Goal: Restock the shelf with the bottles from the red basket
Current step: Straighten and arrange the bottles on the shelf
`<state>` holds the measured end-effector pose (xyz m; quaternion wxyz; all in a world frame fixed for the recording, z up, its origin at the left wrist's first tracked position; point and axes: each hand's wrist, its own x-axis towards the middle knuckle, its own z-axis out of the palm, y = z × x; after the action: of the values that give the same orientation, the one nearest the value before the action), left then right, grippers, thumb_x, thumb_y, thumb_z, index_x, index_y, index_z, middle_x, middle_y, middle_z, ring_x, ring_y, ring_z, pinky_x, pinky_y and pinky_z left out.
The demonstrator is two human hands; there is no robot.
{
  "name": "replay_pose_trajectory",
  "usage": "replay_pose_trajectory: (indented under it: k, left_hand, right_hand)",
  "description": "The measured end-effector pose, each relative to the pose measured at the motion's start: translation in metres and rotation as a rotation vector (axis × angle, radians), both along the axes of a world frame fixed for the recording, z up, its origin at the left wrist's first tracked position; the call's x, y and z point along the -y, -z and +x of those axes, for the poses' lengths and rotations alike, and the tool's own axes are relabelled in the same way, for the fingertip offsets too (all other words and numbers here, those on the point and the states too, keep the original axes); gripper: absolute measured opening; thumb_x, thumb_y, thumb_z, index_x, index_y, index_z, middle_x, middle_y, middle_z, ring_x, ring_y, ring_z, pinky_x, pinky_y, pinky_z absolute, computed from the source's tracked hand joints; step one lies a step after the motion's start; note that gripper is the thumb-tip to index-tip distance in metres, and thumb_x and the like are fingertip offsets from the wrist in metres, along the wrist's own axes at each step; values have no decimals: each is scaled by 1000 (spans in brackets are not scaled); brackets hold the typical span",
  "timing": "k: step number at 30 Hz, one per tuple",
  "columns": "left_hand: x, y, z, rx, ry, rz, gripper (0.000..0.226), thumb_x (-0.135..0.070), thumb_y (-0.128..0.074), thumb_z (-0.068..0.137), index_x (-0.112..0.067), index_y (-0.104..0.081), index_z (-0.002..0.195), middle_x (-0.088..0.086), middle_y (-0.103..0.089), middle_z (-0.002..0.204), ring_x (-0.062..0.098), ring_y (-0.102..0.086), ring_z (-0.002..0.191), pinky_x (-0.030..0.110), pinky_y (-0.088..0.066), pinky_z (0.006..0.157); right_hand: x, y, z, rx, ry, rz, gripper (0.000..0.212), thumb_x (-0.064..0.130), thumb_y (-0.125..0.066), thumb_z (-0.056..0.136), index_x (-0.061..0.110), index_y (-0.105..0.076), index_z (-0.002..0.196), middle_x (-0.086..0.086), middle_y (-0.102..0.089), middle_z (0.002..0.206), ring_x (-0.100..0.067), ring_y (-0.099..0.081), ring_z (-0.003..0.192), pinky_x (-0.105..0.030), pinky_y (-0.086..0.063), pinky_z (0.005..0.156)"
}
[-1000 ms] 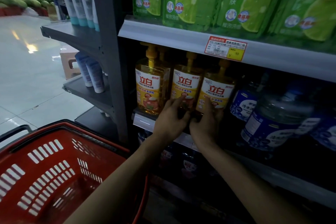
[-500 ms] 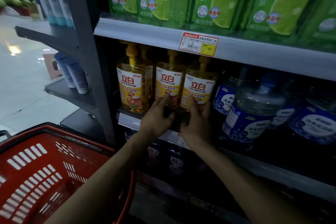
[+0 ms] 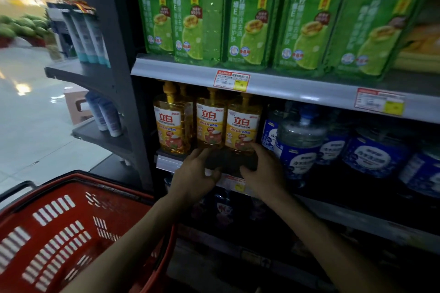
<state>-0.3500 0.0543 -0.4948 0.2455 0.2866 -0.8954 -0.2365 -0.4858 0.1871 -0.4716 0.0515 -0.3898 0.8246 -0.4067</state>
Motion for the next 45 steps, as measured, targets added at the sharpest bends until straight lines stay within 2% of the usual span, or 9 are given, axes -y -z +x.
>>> replay_pose_trajectory:
  k: [6,11,18,25,28,30,37,41,45]
  left_hand:
    - [-44,-1,-3,-68,31,171,62,-46,-64,94,-36,-43,151,-4,-48,149,19,-50,134,43,-49,103]
    - [-74,1,1,-2,56,202,67,-59,-60,87,-38,-45,149,-7,-51,145,15,-56,124,44,-56,95]
    - [-108,-33,-19,77,70,193,55,-44,-67,94,-26,-52,144,3,-60,136,20,-60,120,44,-54,98]
    - [-138,-48,-65,-54,76,331,51,-31,-66,97,-21,-50,144,0,-64,123,17,-62,110,28,-49,83]
    - [-143,-38,-86,-178,81,407,49,-28,-70,97,-21,-51,142,-9,-63,113,-5,-59,90,5,-46,64]
    - [-140,-28,-96,-249,56,439,49,-27,-71,96,-22,-51,140,-12,-63,109,-13,-56,87,2,-46,61]
    - [-132,-8,-128,-401,-22,638,38,-28,-76,92,-22,-55,123,-6,-69,112,14,-68,107,24,-55,80]
    - [-135,7,-138,-429,-69,654,55,-49,-75,82,-28,-53,128,4,-63,127,18,-66,110,44,-59,93]
    - [-138,15,-135,-420,-96,651,64,-59,-68,74,-30,-52,129,2,-63,125,22,-62,115,48,-57,95]
  right_hand:
    - [-43,-20,-13,92,107,-119,61,17,-71,91,21,-48,147,-7,-55,144,-27,-55,130,-38,-49,102]
    - [-78,-23,-28,147,175,-195,40,14,-73,90,16,-58,127,-7,-65,115,-26,-65,106,-32,-52,78]
    - [-124,-42,-53,203,109,-34,55,14,-74,89,12,-51,139,-11,-60,137,-29,-58,123,-32,-47,91]
    - [-129,-33,-69,279,140,18,48,18,-75,87,10,-52,129,-10,-62,129,-29,-61,114,-33,-49,83]
    - [-124,-26,-78,372,158,22,61,15,-76,86,12,-45,139,-3,-58,131,-29,-58,120,-34,-49,86]
    - [-118,-23,-85,420,176,3,68,14,-77,85,13,-41,142,-2,-55,134,-28,-56,124,-32,-45,85]
    - [-107,-2,-100,408,134,-1,67,13,-75,85,19,-42,143,-1,-57,134,-21,-56,120,-32,-47,90]
    - [-105,14,-110,408,110,-15,73,4,-77,79,22,-47,143,0,-62,134,-21,-59,122,-36,-52,96]
    - [-101,23,-118,473,104,-51,68,-3,-79,80,19,-50,137,-7,-66,123,-24,-64,114,-40,-56,91]
